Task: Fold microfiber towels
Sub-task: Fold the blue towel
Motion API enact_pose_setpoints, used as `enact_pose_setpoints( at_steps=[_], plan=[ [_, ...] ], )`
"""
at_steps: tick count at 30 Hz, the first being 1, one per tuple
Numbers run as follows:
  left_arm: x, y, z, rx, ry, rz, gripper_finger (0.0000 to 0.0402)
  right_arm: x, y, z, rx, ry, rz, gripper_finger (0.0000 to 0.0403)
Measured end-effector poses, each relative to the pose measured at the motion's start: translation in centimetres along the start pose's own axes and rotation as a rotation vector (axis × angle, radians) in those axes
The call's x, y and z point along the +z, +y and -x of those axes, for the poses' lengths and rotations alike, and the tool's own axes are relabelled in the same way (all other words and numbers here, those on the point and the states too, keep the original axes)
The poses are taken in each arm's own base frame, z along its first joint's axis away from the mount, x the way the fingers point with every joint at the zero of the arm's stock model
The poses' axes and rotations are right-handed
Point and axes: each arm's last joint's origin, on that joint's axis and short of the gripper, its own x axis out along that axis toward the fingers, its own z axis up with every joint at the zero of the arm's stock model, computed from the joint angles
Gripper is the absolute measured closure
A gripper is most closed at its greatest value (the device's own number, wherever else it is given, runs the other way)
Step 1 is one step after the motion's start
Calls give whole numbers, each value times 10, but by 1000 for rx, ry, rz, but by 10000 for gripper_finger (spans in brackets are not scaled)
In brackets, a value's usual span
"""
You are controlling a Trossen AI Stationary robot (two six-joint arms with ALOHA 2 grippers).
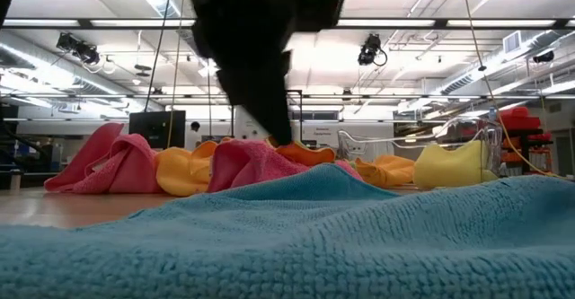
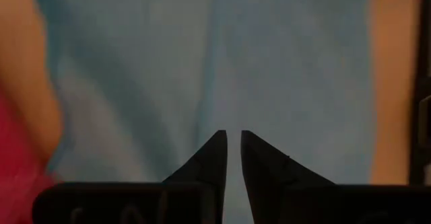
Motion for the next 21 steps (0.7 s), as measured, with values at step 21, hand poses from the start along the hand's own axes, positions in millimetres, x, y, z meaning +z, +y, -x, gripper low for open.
enact_pose_setpoints(
  at_steps=[21],
  plan=[
    [-20, 25, -30, -17, 233, -65, 258, -9, -1, 3, -29, 70, 31, 237]
  ],
)
